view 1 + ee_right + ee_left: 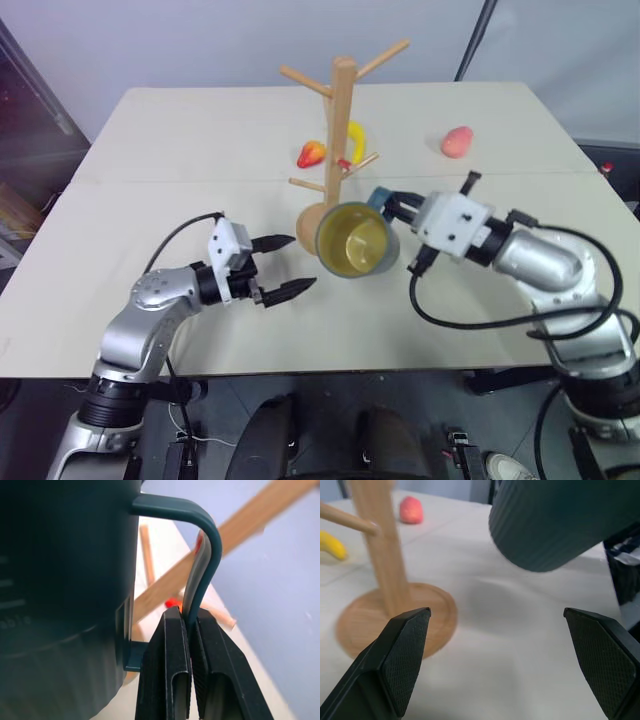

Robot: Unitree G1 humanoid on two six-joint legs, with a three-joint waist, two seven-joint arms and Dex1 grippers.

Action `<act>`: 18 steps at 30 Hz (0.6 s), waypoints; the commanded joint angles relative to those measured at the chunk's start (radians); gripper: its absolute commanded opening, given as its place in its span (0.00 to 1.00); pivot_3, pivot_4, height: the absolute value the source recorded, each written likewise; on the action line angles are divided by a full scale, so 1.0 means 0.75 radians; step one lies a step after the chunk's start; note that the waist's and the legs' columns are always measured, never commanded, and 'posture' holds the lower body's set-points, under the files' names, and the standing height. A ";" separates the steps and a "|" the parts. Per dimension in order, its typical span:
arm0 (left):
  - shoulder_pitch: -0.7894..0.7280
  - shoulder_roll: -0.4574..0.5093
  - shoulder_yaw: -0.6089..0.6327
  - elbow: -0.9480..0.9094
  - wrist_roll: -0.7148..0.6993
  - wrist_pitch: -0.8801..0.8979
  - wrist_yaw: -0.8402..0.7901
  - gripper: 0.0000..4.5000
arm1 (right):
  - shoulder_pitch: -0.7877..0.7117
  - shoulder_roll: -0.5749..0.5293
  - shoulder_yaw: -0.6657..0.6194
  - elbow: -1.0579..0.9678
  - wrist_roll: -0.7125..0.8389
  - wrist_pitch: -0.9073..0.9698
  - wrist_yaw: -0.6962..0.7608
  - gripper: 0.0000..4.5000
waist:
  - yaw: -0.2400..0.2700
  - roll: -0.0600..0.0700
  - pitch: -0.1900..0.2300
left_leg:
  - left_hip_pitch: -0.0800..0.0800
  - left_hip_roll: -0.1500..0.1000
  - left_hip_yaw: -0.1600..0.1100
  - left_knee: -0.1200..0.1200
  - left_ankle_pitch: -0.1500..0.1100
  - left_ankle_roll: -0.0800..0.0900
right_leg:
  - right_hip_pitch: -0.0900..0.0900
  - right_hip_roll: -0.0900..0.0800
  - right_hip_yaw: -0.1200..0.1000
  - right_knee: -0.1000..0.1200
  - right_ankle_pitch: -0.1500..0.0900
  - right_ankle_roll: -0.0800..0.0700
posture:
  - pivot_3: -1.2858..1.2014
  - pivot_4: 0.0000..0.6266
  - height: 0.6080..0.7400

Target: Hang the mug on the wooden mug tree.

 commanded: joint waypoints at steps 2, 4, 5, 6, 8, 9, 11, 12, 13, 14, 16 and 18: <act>-0.006 0.037 0.092 -0.058 -0.072 0.000 -0.004 1.00 | -0.137 -0.008 0.020 0.007 0.004 0.068 0.045 0.01 | -0.001 0.000 0.000 | 0.000 0.000 0.000 0.000 0.000 0.000 | 0.000 0.000 0.000 0.000 0.000 0.000 | 0.52 0.24 1.00; -0.008 0.062 0.119 -0.078 -0.101 0.020 -0.006 1.00 | -0.196 -0.002 0.044 0.042 -0.006 0.083 0.059 0.01 | -0.002 0.000 0.000 | 0.000 0.000 0.000 0.000 0.000 0.000 | 0.000 0.000 0.000 0.000 0.000 0.000 | 0.52 0.24 1.00; -0.009 0.071 0.126 -0.084 -0.111 0.026 -0.006 1.00 | -0.214 0.001 0.051 0.054 -0.010 0.087 0.063 0.01 | -0.003 -0.001 0.000 | 0.000 0.000 0.000 0.000 0.000 0.000 | 0.000 0.000 0.000 0.000 0.000 0.000 | 0.52 0.24 1.00; -0.010 0.079 0.131 -0.090 -0.119 0.033 -0.005 1.00 | -0.228 0.002 0.057 0.065 -0.012 0.091 0.066 0.01 | -0.003 -0.001 0.000 | 0.000 0.000 0.000 0.000 0.000 0.000 | 0.000 0.000 0.000 0.000 0.000 0.000 | 0.52 0.24 1.00; -0.014 0.098 0.142 -0.104 -0.139 0.049 -0.004 1.00 | -0.265 0.005 0.078 0.097 -0.022 0.098 0.078 0.01 | -0.003 -0.001 0.000 | 0.000 0.000 0.000 0.000 0.000 0.000 | 0.000 0.000 0.000 0.000 0.000 0.000 | 0.52 0.24 1.00; -0.016 0.106 0.146 -0.111 -0.148 0.056 -0.003 1.00 | -0.281 0.007 0.089 0.113 -0.029 0.100 0.082 0.01 | -0.003 -0.001 0.000 | 0.000 0.000 0.000 0.000 0.000 0.000 | 0.000 0.000 0.000 0.000 0.000 0.000 | 0.52 0.24 1.00; -0.018 0.116 0.150 -0.121 -0.163 0.066 0.002 1.00 | -0.298 0.008 0.102 0.132 -0.037 0.105 0.086 0.01 | -0.004 -0.001 0.000 | 0.000 0.000 0.000 0.000 0.000 0.000 | 0.000 0.000 0.000 0.000 0.000 0.000 | 0.52 0.24 1.00; -0.023 0.116 0.153 -0.122 -0.168 0.069 0.004 1.00 | -0.308 0.011 0.113 0.147 -0.046 0.104 0.087 0.01 | -0.003 -0.001 0.000 | 0.000 0.000 0.000 0.000 0.000 0.000 | 0.000 0.000 0.000 0.000 0.000 0.000 | 0.52 0.24 1.00; -0.027 0.116 0.156 -0.124 -0.172 0.072 0.006 1.00 | -0.318 0.015 0.125 0.162 -0.055 0.104 0.087 0.01 | -0.003 -0.001 0.000 | 0.000 0.000 0.000 0.000 0.000 0.000 | 0.000 0.000 0.000 0.000 0.000 0.000 | 0.52 0.24 1.00; -0.030 0.116 0.159 -0.125 -0.177 0.073 0.009 1.00 | -0.328 0.020 0.136 0.175 -0.065 0.103 0.086 0.01 | -0.004 -0.001 0.000 | 0.000 0.000 0.000 0.000 0.000 0.000 | 0.000 0.000 0.000 0.000 0.000 0.000 | 0.52 0.24 1.00; -0.036 0.115 0.164 -0.127 -0.187 0.075 0.015 1.00 | -0.353 0.039 0.152 0.208 -0.086 0.107 0.071 0.01 | -0.004 -0.001 0.000 | 0.000 0.000 0.000 0.000 0.000 0.000 | 0.000 0.000 0.000 0.000 0.000 0.000 | 0.52 0.24 1.00; -0.040 0.114 0.163 -0.126 -0.192 0.074 0.020 1.00 | -0.368 0.052 0.162 0.233 -0.103 0.103 0.066 0.01 | -0.005 -0.001 0.001 | 0.000 0.000 0.000 0.000 0.000 0.000 | -0.001 0.000 0.000 0.001 0.000 0.000 | 0.52 0.24 1.00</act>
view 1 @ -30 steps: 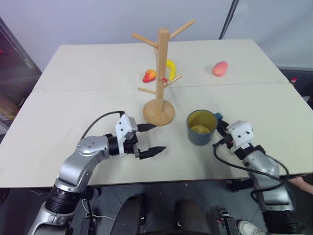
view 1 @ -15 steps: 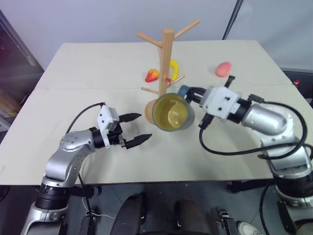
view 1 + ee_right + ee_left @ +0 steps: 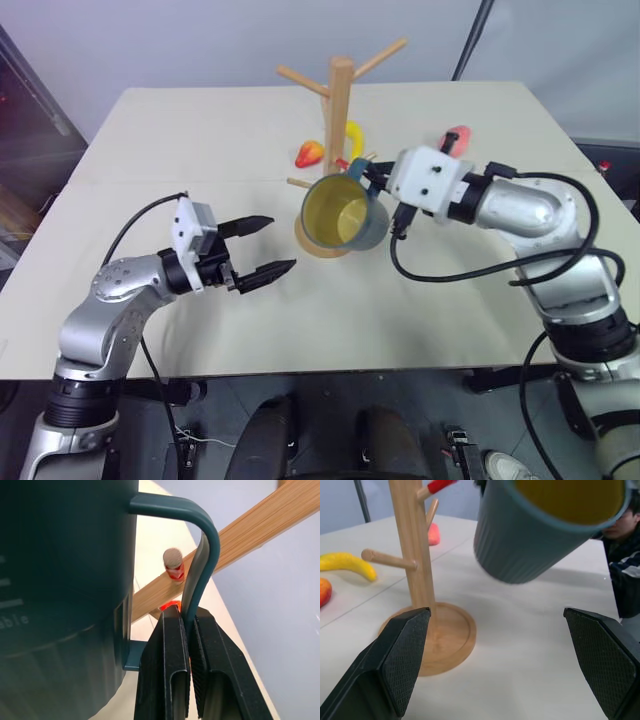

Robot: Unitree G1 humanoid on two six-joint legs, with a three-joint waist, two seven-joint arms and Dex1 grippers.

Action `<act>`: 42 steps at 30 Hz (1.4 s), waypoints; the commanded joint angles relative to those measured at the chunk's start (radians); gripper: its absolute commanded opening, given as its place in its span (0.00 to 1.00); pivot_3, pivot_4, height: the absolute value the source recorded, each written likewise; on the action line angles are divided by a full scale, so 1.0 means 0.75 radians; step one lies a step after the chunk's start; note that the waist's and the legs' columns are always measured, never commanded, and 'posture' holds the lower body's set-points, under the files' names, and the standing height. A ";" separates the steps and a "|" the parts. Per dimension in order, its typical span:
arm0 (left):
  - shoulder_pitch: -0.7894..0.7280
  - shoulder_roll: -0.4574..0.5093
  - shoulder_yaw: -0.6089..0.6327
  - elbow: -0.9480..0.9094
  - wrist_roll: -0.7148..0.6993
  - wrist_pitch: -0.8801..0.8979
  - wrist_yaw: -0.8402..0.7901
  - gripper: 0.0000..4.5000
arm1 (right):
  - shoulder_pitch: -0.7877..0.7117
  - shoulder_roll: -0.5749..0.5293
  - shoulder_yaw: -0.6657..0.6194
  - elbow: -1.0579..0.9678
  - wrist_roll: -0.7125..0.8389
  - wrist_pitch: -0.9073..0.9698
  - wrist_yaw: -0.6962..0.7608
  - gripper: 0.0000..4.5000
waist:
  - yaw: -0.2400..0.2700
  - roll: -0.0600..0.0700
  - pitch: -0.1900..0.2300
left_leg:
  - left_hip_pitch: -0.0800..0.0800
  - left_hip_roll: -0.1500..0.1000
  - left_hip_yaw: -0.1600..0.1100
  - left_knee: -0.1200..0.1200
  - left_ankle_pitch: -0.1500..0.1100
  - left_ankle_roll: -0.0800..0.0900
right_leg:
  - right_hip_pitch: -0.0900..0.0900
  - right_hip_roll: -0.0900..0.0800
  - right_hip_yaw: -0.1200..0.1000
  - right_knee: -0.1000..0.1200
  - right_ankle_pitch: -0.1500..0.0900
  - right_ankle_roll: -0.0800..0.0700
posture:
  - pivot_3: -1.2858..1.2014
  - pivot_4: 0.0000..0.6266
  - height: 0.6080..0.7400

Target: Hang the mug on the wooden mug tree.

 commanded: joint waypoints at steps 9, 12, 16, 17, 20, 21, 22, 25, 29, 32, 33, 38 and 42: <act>-0.049 -0.003 0.076 -0.088 -0.136 0.030 0.045 1.00 | -0.110 0.063 0.030 0.110 -0.108 -0.010 -0.037 0.01 | -0.003 0.000 0.000 | 0.000 0.000 0.000 0.000 0.000 0.000 | 0.000 0.001 0.000 0.001 0.000 0.000 | 0.52 0.24 1.00; -0.065 0.004 0.091 -0.101 -0.166 0.047 0.062 1.00 | -0.126 0.076 0.041 0.139 -0.128 -0.011 -0.032 0.01 | -0.005 0.000 0.000 | 0.000 0.000 0.000 0.000 0.000 0.000 | 0.000 0.001 0.000 0.001 0.000 0.000 | 0.52 0.24 1.00; -0.081 0.004 0.111 -0.116 -0.195 0.060 0.082 1.00 | -0.145 0.093 0.061 0.171 -0.149 -0.010 -0.029 0.01 | -0.005 0.000 0.000 | 0.000 0.000 0.000 0.000 0.000 0.000 | 0.000 0.004 0.000 0.001 0.000 0.000 | 0.52 0.24 1.00; -0.083 0.005 0.112 -0.117 -0.200 0.061 0.086 1.00 | -0.149 0.097 0.065 0.178 -0.153 -0.011 -0.028 0.01 | -0.005 0.000 0.000 | 0.000 0.000 0.000 0.000 0.000 0.000 | 0.000 0.004 0.000 0.001 0.000 0.000 | 0.52 0.24 1.00; -0.085 0.008 0.111 -0.120 -0.206 0.060 0.093 1.00 | -0.162 0.110 0.076 0.198 -0.166 -0.014 -0.026 0.01 | -0.005 0.000 0.000 | 0.000 0.000 0.000 0.000 0.000 0.000 | 0.000 0.004 0.000 0.001 0.000 0.000 | 0.52 0.24 1.00; -0.083 0.008 0.111 -0.122 -0.207 0.059 0.094 1.00 | -0.164 0.113 0.078 0.201 -0.169 -0.014 -0.024 0.01 | -0.005 0.000 0.000 | 0.000 0.000 0.000 0.000 0.000 0.000 | 0.000 0.005 0.000 0.001 0.000 0.000 | 0.52 0.24 1.00; -0.082 0.009 0.110 -0.123 -0.207 0.058 0.096 1.00 | -0.164 0.115 0.079 0.203 -0.171 -0.013 -0.022 0.01 | -0.005 0.000 0.000 | 0.000 0.000 0.000 0.000 0.000 0.000 | 0.000 0.005 0.000 0.001 0.000 0.000 | 0.52 0.24 1.00; -0.079 0.009 0.110 -0.126 -0.209 0.055 0.099 1.00 | -0.164 0.121 0.077 0.203 -0.172 -0.013 -0.013 0.01 | -0.005 0.000 0.000 | 0.000 0.000 0.000 0.000 0.000 0.000 | 0.000 0.005 0.000 0.001 0.000 0.000 | 0.52 0.24 1.00; -0.079 0.007 0.110 -0.122 -0.212 0.051 0.101 1.00 | -0.172 0.131 0.059 0.191 -0.180 -0.019 -0.023 0.31 | -0.005 0.000 0.000 | 0.000 0.000 0.000 0.000 0.000 0.000 | 0.000 0.005 0.000 0.001 0.000 0.000 | 0.52 0.24 1.00; -0.084 0.007 0.111 -0.113 -0.214 0.049 0.100 1.00 | -0.168 0.105 0.032 0.156 -0.179 -0.019 -0.016 0.51 | -0.006 0.000 0.000 | 0.000 0.000 0.000 0.000 0.000 0.000 | 0.000 0.005 0.000 0.001 0.000 0.000 | 0.52 0.24 1.00; -0.086 0.007 0.112 -0.109 -0.214 0.049 0.100 1.00 | -0.162 0.092 0.018 0.136 -0.173 -0.013 -0.009 0.51 | -0.006 0.000 0.000 | 0.000 0.000 0.000 0.000 0.000 0.000 | 0.000 0.005 0.000 0.001 0.000 0.000 | 0.52 0.24 1.00; -0.093 0.001 0.113 -0.060 -0.200 0.052 0.112 1.00 | -0.105 0.022 -0.154 0.000 -0.048 0.055 0.039 0.51 | -0.001 0.000 0.000 | 0.000 0.000 0.000 0.000 0.000 0.000 | 0.000 0.005 0.000 0.000 0.000 0.000 | 0.52 0.24 1.00; -0.061 -0.041 0.132 0.038 -0.122 -0.004 0.200 1.00 | 0.036 0.024 -0.394 -0.093 0.153 0.186 0.056 0.51 | 0.004 -0.001 0.000 | 0.000 0.000 0.000 0.000 0.000 0.000 | 0.001 0.004 0.000 0.000 0.000 0.000 | 0.52 0.24 1.00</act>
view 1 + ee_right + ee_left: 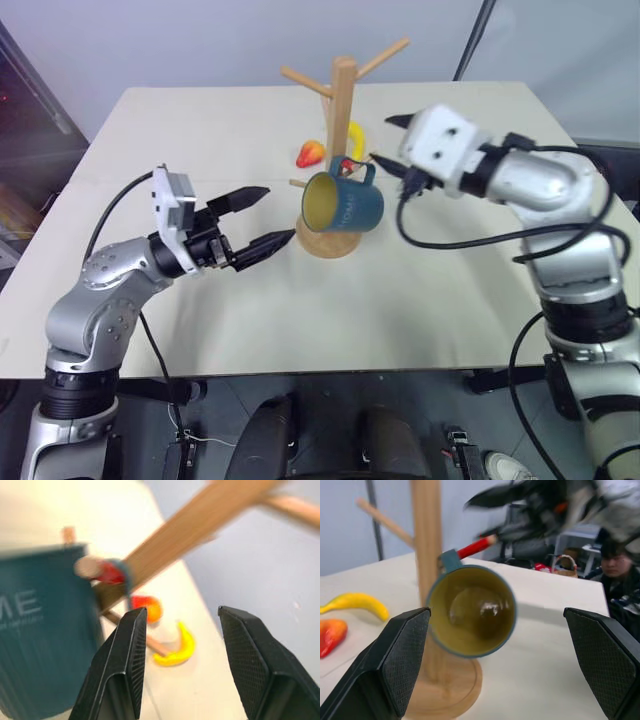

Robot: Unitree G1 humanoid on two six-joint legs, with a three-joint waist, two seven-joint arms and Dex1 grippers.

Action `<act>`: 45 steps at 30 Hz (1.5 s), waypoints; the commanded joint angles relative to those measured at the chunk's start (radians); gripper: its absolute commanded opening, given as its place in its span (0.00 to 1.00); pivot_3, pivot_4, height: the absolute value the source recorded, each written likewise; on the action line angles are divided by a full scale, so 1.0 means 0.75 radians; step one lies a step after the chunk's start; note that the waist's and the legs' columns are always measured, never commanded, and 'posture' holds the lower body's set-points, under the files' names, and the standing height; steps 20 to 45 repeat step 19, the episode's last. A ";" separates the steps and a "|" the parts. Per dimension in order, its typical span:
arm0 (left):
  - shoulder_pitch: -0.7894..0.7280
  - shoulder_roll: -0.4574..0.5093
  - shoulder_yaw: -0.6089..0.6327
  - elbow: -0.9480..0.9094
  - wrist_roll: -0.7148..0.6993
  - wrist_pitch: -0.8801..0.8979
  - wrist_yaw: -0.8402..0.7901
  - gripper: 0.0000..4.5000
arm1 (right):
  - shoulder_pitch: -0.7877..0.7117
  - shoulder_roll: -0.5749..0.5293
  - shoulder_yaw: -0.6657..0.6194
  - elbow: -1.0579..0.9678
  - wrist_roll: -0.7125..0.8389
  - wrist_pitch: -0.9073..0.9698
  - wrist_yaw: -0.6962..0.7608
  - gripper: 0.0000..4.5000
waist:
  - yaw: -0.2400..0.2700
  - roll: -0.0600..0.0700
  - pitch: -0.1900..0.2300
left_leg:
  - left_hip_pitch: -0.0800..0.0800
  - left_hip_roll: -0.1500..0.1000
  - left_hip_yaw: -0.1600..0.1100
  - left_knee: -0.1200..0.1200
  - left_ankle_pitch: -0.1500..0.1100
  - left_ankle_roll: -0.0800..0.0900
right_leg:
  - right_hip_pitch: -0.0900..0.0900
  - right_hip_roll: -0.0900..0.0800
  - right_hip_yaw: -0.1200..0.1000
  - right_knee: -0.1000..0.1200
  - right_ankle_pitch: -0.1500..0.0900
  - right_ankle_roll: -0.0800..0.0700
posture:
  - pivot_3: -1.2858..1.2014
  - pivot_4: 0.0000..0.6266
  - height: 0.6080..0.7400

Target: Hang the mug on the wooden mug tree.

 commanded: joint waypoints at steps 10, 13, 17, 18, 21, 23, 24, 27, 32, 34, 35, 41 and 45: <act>0.189 -0.183 0.135 0.376 0.435 -0.423 0.399 1.00 | 0.667 0.370 -0.530 0.106 0.452 -0.106 -0.148 0.51 | -0.008 -0.001 -0.001 | 0.001 0.000 0.001 -0.002 0.000 0.000 | 0.000 -0.004 0.001 0.001 0.000 0.000 | 0.52 0.24 1.00; 0.262 -0.224 0.151 0.381 0.490 -0.460 0.494 1.00 | 0.717 0.429 -0.512 0.244 0.448 -0.255 -0.174 0.51 | -0.008 -0.002 -0.001 | 0.001 0.000 0.001 -0.002 0.000 0.000 | 0.000 -0.004 0.001 0.001 0.000 0.000 | 0.52 0.24 1.00; 0.327 -0.242 0.159 0.327 0.509 -0.469 0.538 1.00 | 0.710 0.429 -0.448 0.359 0.434 -0.359 -0.167 0.51 | -0.007 -0.001 -0.001 | 0.001 0.000 0.001 -0.002 0.000 0.000 | -0.001 -0.004 0.001 0.001 0.000 0.000 | 0.52 0.24 1.00; 0.334 -0.238 0.164 0.322 0.502 -0.462 0.539 1.00 | 0.706 0.429 -0.433 0.374 0.431 -0.374 -0.170 0.51 | -0.007 -0.001 -0.001 | 0.001 0.000 0.001 -0.002 0.000 0.000 | -0.001 -0.004 0.001 0.001 0.000 0.000 | 0.52 0.24 1.00; 0.340 -0.232 0.169 0.317 0.503 -0.456 0.546 1.00 | 0.702 0.429 -0.417 0.392 0.428 -0.390 -0.168 0.51 | -0.007 -0.001 -0.001 | 0.001 0.000 0.001 -0.001 0.000 0.000 | -0.001 -0.004 0.001 0.001 0.000 0.000 | 0.52 0.24 1.00; 0.340 -0.232 0.169 0.317 0.503 -0.456 0.546 1.00 | 0.702 0.429 -0.417 0.392 0.428 -0.390 -0.168 0.51 | -0.007 -0.001 -0.001 | 0.001 0.000 0.001 -0.001 0.000 0.000 | -0.001 -0.004 0.001 0.001 0.000 0.000 | 0.52 0.24 1.00; 0.340 -0.232 0.169 0.317 0.503 -0.456 0.546 1.00 | 0.702 0.429 -0.417 0.392 0.428 -0.390 -0.168 0.51 | -0.007 -0.001 -0.001 | 0.001 0.000 0.001 -0.001 0.000 0.000 | -0.001 -0.004 0.001 0.001 0.000 0.000 | 0.52 0.24 1.00; 0.340 -0.232 0.169 0.317 0.503 -0.456 0.546 1.00 | 0.702 0.429 -0.417 0.392 0.428 -0.390 -0.168 0.51 | -0.007 -0.001 -0.001 | 0.001 0.000 0.001 -0.001 0.000 0.000 | -0.001 -0.004 0.001 0.001 0.000 0.000 | 0.52 0.24 1.00; 0.340 -0.232 0.169 0.317 0.503 -0.456 0.546 1.00 | 0.702 0.429 -0.417 0.392 0.428 -0.390 -0.168 0.51 | -0.007 -0.001 -0.001 | 0.001 0.000 0.001 -0.001 0.000 0.000 | -0.001 -0.004 0.001 0.001 0.000 0.000 | 0.52 0.24 1.00; 0.340 -0.232 0.169 0.317 0.503 -0.456 0.546 1.00 | 0.702 0.429 -0.417 0.392 0.428 -0.390 -0.168 0.51 | -0.007 -0.001 -0.001 | 0.001 0.000 0.001 -0.001 0.000 0.000 | -0.001 -0.004 0.001 0.001 0.000 0.000 | 0.52 0.24 1.00; 0.340 -0.232 0.169 0.317 0.503 -0.456 0.546 1.00 | 0.702 0.429 -0.417 0.392 0.428 -0.390 -0.168 0.51 | -0.007 -0.001 -0.001 | 0.001 0.000 0.001 -0.001 0.000 0.000 | -0.001 -0.004 0.001 0.001 0.000 0.000 | 0.52 0.24 1.00; 0.340 -0.232 0.169 0.317 0.503 -0.456 0.546 1.00 | 0.702 0.429 -0.417 0.392 0.428 -0.390 -0.168 0.51 | -0.007 -0.001 -0.001 | 0.001 0.000 0.001 -0.001 0.000 0.000 | -0.001 -0.004 0.001 0.001 0.000 0.000 | 0.52 0.24 1.00; 0.340 -0.232 0.169 0.317 0.503 -0.456 0.546 1.00 | 0.702 0.429 -0.417 0.392 0.428 -0.390 -0.168 0.51 | -0.007 -0.001 -0.001 | 0.001 0.000 0.001 -0.001 0.000 0.000 | -0.001 -0.004 0.001 0.001 0.000 0.000 | 0.52 0.24 1.00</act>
